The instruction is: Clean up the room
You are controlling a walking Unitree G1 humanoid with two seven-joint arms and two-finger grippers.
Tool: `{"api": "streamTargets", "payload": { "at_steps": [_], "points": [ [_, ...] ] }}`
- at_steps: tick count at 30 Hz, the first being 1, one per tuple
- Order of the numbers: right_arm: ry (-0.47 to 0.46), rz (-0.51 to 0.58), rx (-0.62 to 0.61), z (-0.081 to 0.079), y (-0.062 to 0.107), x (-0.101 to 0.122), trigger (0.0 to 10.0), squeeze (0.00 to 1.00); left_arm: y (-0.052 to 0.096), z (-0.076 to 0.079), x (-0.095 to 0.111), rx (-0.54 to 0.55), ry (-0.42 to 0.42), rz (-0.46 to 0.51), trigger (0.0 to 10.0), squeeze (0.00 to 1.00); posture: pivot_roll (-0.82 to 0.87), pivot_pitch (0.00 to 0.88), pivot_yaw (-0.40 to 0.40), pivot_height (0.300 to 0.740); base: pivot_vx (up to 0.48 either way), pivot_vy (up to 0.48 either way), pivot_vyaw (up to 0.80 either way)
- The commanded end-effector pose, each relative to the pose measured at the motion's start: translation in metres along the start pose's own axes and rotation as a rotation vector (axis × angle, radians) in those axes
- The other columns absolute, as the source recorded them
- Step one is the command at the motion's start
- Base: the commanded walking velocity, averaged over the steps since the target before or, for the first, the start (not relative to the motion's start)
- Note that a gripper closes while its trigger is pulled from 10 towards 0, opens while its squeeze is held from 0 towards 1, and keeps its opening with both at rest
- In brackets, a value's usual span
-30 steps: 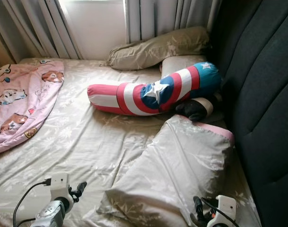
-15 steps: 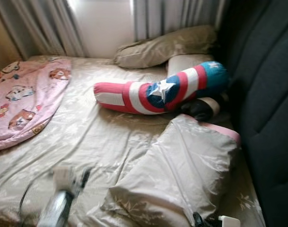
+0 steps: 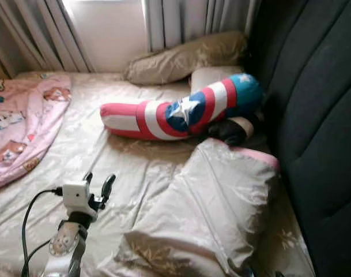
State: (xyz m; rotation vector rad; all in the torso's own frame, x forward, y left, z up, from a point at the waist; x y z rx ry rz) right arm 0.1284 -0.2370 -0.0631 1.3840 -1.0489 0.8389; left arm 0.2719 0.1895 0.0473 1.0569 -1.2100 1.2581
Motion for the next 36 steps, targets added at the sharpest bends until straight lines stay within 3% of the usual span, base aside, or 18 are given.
{"api": "streamTargets", "payload": {
  "at_steps": [1, 2, 3, 4, 9, 15, 17, 27, 31, 34, 36],
  "points": [
    [0.165, 0.448, 0.188, -0.064, -0.07, 0.117, 10.0, 0.0, 0.007, 0.007, 0.002, -0.039, 0.002, -0.007, 10.0, 0.0, 0.01, 0.0, -0.003, 0.74, 0.0, 0.0, 0.0],
    [0.165, 0.448, 0.188, -0.064, -0.07, 0.117, 10.0, 0.0, 0.007, 0.007, 0.002, -0.039, 0.002, -0.007, 10.0, 0.0, 0.01, 0.0, -0.003, 0.74, 0.0, 0.0, 0.0],
    [0.169, 0.522, 0.212, -0.078, -0.072, 0.139, 10.0, 0.0, 0.011, 0.007, 0.003, -0.041, 0.001, -0.01, 10.0, 0.0, 0.02, 0.0, -0.004, 0.74, 0.0, 0.0, 0.0],
    [0.151, 0.513, 0.235, -0.082, -0.069, 0.138, 10.0, 0.0, 0.015, 0.007, 0.005, -0.038, -0.001, -0.014, 10.0, 0.0, 0.02, 0.0, -0.005, 0.74, 0.0, 0.0, 0.0],
    [0.133, 0.474, 0.256, -0.087, -0.066, 0.127, 10.0, 0.0, 0.019, 0.007, 0.012, -0.033, -0.002, -0.011, 10.0, 0.0, 0.04, 0.0, -0.006, 0.74, 0.0, 0.0, 0.0],
    [0.11, 0.449, 0.188, -0.084, -0.051, 0.137, 10.0, 0.0, 0.026, 0.004, 0.021, -0.03, -0.012, -0.007, 10.0, 0.0, 0.03, 0.0, 0.0, 0.74, 0.0, 0.0, 0.0],
    [0.1, 0.361, 0.137, -0.075, -0.046, 0.124, 10.0, 0.0, 0.027, 0.002, 0.023, -0.02, -0.015, -0.021, 10.0, 0.0, 0.04, 0.0, 0.005, 0.74, 0.0, 0.0, 0.0],
    [0.13, 0.19, 0.146, -0.086, -0.065, 0.104, 10.0, 0.0, 0.017, 0.005, 0.025, -0.052, -0.016, -0.056, 10.0, 0.0, 0.04, 0.02, 0.003, 0.74, 0.0, 0.0, 0.0],
    [0.152, 0.058, 0.145, -0.087, -0.071, 0.087, 10.0, 0.0, 0.016, 0.007, 0.025, -0.059, -0.014, -0.065, 10.0, 0.0, 0.04, 0.03, 0.006, 0.74, 0.0, 0.0, 0.0],
    [0.143, 0.046, 0.148, -0.088, -0.073, 0.085, 10.0, 0.0, 0.015, 0.008, 0.024, -0.064, -0.012, -0.073, 10.0, 0.0, 0.04, 0.035, 0.007, 0.74, 0.0, 0.0, 0.0],
    [0.186, -0.027, 0.094, -0.083, -0.08, 0.075, 10.0, 0.0, 0.014, 0.01, 0.024, -0.071, -0.012, -0.08, 10.0, 0.0, 0.04, 0.046, 0.017, 0.74, 0.0, 0.0, 0.0]
  ]
}}
Point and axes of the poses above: a point about 5 cm out from each wrist's last joint towards the gripper, its own y axis pointing back from the gripper into the wrist, its own x axis along the axis of the wrist's last joint, z = x × y, the point moved 1 cm from there along -y, pointing out of the wrist towards the gripper, and after that the axes turned 7 degrees about y, right-handed, at the moved point
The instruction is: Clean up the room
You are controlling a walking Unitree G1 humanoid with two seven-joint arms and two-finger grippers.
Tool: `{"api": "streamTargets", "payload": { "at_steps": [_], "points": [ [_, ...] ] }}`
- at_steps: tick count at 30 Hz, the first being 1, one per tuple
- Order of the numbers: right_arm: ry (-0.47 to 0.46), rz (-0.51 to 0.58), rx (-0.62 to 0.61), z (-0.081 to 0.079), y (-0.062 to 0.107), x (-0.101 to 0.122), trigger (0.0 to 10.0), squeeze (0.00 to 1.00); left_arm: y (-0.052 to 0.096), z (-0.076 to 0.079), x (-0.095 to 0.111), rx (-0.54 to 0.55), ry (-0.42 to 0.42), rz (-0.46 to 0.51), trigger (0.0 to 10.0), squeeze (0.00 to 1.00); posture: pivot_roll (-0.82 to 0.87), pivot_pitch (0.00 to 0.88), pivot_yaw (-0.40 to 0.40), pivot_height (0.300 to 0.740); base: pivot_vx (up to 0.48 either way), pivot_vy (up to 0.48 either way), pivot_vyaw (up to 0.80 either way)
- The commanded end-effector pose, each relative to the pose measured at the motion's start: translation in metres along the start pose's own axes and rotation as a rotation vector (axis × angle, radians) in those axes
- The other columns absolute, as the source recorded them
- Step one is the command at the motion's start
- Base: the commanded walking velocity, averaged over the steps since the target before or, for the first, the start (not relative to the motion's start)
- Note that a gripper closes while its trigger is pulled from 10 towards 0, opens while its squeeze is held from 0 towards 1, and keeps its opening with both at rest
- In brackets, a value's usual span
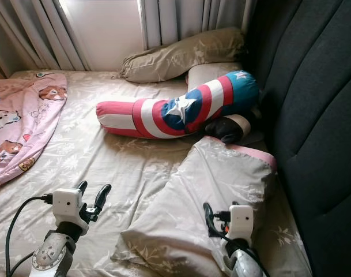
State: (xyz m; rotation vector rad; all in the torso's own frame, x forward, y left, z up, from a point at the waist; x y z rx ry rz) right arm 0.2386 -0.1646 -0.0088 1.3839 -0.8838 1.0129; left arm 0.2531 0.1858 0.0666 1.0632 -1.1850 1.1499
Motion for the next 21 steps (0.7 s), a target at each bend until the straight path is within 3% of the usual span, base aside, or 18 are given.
{"api": "streamTargets", "payload": {
  "at_steps": [1, 4, 5, 13, 21],
  "points": [
    [-0.007, -0.139, -0.067, 0.007, -0.004, -0.018, 10.0, 0.0, -0.004, 0.004, 0.004, -0.022, -0.005, -0.001, 10.0, 0.0, 0.04, 0.051, 0.02, 0.74, 0.0, 0.0, 0.0],
    [-0.051, -0.192, -0.084, 0.008, -0.007, -0.025, 10.0, 0.0, -0.005, 0.005, 0.004, -0.028, -0.004, -0.008, 10.0, 0.0, 0.05, 0.053, 0.021, 0.74, 0.0, 0.0, 0.0],
    [-0.089, -0.236, -0.095, 0.008, -0.009, -0.031, 10.0, 1.0, -0.005, 0.005, 0.004, -0.032, -0.003, -0.012, 10.0, 0.0, 0.05, 0.053, 0.024, 0.74, 0.0, 0.0, 0.0],
    [-0.135, -0.416, -0.207, 0.023, 0.006, -0.066, 10.0, 1.0, -0.008, 0.002, 0.006, -0.042, -0.012, -0.022, 10.0, 0.0, 0.07, 0.076, 0.035, 0.74, 0.0, 0.0, 0.0],
    [-0.194, -0.453, -0.238, 0.027, 0.008, -0.074, 10.0, 1.0, -0.021, 0.004, 0.011, -0.073, -0.026, -0.023, 10.0, 0.0, 0.07, 0.092, 0.056, 0.74, 0.0, 0.0, 0.0]
  ]
}}
Point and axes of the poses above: a point about 5 cm out from each wrist's last joint towards the gripper, its own y axis pointing back from the gripper into the wrist, its own x axis along the axis of the wrist's last joint, z = x × y, the point moved 1 cm from there along -y, pointing out of the wrist towards the gripper, and after that the axes turned 7 degrees about y, right-handed, at the moved point
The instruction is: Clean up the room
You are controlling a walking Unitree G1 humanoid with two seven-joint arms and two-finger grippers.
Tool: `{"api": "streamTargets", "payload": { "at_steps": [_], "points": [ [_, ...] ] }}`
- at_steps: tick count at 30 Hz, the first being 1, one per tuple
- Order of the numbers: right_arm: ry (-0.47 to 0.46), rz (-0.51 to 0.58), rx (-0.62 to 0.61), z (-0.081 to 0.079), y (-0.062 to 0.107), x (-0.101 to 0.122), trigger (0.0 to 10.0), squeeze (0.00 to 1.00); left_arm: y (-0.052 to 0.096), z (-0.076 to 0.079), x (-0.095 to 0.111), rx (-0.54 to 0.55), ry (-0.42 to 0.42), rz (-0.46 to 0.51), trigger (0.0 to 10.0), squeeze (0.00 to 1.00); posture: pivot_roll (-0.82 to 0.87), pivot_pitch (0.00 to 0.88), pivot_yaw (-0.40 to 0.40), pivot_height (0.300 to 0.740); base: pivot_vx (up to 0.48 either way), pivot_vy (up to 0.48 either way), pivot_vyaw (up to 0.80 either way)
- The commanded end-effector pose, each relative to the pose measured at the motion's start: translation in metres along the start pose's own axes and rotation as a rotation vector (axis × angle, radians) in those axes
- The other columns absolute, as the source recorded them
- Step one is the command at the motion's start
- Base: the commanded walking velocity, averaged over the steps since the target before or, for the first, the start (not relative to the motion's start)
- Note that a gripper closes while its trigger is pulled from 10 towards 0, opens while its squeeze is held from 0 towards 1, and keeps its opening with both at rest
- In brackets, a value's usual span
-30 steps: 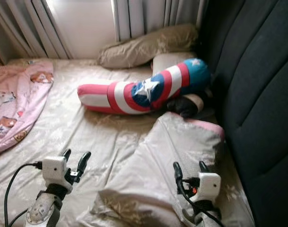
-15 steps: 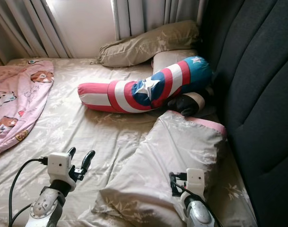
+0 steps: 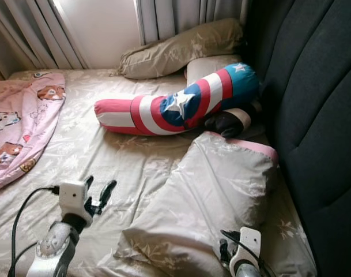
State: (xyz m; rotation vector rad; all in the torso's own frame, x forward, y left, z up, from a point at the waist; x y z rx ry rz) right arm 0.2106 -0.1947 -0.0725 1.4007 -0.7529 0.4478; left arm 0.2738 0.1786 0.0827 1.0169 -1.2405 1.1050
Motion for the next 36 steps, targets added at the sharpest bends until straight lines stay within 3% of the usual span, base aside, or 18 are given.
{"api": "streamTargets", "payload": {
  "at_steps": [1, 2, 3, 20, 36],
  "points": [
    [-0.021, -0.023, 0.004, 0.0, 0.0, -0.005, 10.0, 1.0, 0.0, -0.002, -0.005, -0.007, -0.006, -0.037, 10.0, 0.0, 0.07, 0.094, 0.061, 0.74, 0.0, 0.0, 0.0],
    [-0.026, -0.03, 0.027, -0.002, 0.0, -0.006, 10.0, 0.2, 0.0, -0.002, -0.003, -0.011, -0.007, -0.034, 10.0, 0.0, 0.08, 0.096, 0.067, 0.74, 0.0, 0.0, 0.0],
    [-0.026, -0.034, 0.03, -0.003, 0.0, -0.007, 10.0, 0.0, 0.0, -0.002, -0.002, -0.013, -0.008, -0.034, 10.0, 0.0, 0.08, 0.097, 0.069, 0.74, 0.0, 0.0, 0.0],
    [-0.071, -0.169, 0.027, -0.007, 0.003, -0.033, 10.0, 0.0, 0.011, -0.014, -0.001, -0.023, -0.045, -0.073, 10.0, 0.0, 0.11, 0.108, 0.118, 0.74, 0.0, 0.0, 0.0],
    [-0.098, -0.217, 0.024, -0.016, 0.008, -0.048, 10.0, 0.0, 0.018, -0.023, 0.009, -0.018, -0.075, -0.083, 10.0, 0.0, 0.16, 0.159, 0.162, 0.74, 0.0, 0.0, 0.0]
  ]
}}
Point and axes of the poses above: a point about 5 cm out from each wrist's last joint towards the gripper, its own y axis pointing back from the gripper into the wrist, its own x axis along the axis of the wrist's last joint, z = x × y, the point moved 1 cm from there along -y, pointing out of the wrist towards the gripper, and after that the axes turned 7 degrees about y, right-handed, at the moved point
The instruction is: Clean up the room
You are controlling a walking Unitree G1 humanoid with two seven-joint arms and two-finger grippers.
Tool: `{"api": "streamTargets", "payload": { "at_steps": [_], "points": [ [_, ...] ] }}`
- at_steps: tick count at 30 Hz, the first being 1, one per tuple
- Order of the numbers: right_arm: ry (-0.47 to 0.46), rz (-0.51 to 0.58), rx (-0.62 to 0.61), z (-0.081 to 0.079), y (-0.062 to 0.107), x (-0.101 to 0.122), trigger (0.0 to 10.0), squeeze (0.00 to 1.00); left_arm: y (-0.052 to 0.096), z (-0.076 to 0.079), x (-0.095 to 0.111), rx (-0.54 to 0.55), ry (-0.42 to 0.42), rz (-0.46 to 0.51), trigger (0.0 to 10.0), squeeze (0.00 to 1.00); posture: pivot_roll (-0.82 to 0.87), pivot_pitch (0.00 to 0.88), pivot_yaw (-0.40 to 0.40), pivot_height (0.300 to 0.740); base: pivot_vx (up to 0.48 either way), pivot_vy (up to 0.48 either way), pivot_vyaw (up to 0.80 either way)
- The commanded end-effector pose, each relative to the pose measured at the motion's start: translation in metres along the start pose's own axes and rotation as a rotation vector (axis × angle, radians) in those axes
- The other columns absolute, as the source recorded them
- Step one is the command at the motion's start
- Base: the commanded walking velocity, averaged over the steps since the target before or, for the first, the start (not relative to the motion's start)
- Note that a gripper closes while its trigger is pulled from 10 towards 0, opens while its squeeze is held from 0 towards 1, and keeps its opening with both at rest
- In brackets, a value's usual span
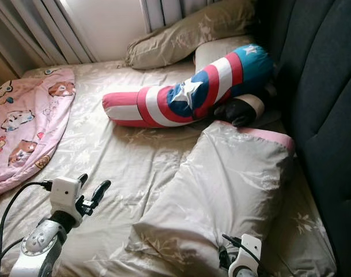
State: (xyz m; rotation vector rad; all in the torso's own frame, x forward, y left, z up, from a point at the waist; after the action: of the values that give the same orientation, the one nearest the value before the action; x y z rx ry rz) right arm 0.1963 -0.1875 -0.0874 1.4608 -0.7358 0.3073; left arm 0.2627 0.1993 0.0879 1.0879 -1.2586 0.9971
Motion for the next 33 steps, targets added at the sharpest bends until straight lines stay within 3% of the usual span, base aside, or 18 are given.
{"api": "streamTargets", "payload": {
  "at_steps": [1, 10, 19, 21, 22, 23, 33],
  "points": [
    [-0.019, -0.103, 0.005, -0.008, 0.005, -0.028, 10.0, 0.0, 0.003, -0.005, 0.002, 0.006, -0.001, -0.005, 10.0, 0.0, 0.16, 0.167, 0.163, 0.74, 0.0, 0.0, 0.0],
    [0.004, -0.133, -0.024, 0.001, 0.008, -0.041, 10.0, 0.0, -0.006, 0.011, 0.002, -0.003, 0.031, 0.008, 10.0, 0.0, 0.16, 0.219, 0.152, 0.74, 0.0, 0.0, 0.0],
    [0.054, -0.169, -0.006, 0.004, 0.011, -0.051, 10.0, 0.0, 0.009, 0.011, 0.005, 0.007, 0.037, -0.002, 10.0, 0.0, 0.22, 0.262, 0.148, 0.74, 0.0, 0.0, 0.0],
    [0.064, -0.173, 0.011, 0.0, 0.012, -0.053, 8.4, 0.0, 0.014, 0.009, 0.005, 0.012, 0.033, -0.009, 10.0, 0.0, 0.23, 0.264, 0.15, 0.74, 0.0, 0.0, 0.0],
    [0.066, -0.173, 0.012, 0.0, 0.012, -0.053, 1.2, 0.0, 0.014, 0.009, 0.005, 0.012, 0.032, -0.009, 10.0, 0.0, 0.23, 0.265, 0.15, 0.74, 0.0, 0.0, 0.0],
    [0.062, -0.172, 0.017, -0.001, 0.012, -0.053, 0.0, 0.0, 0.015, 0.009, 0.007, 0.013, 0.03, -0.007, 10.0, 0.0, 0.23, 0.267, 0.152, 0.74, 0.0, 0.0, 0.0],
    [0.089, -0.194, 0.043, -0.006, 0.013, -0.059, 0.0, 0.0, 0.014, 0.012, 0.007, 0.007, 0.032, -0.024, 10.0, 0.0, 0.23, 0.267, 0.152, 0.74, 0.0, 0.0, 0.0]
  ]
}}
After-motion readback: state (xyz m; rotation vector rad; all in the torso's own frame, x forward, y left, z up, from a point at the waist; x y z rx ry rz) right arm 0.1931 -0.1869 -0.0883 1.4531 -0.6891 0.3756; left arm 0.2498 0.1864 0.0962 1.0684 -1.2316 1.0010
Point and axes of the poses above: a point about 5 cm out from each wrist's last joint towards the gripper, its own y axis pointing back from the gripper into the wrist, its own x axis along the axis of the wrist's last joint, z = x × y, the point moved 1 cm from there along -y, pointing out of the wrist towards the gripper, and after that the axes turned 7 degrees about y, right-handed, at the moved point
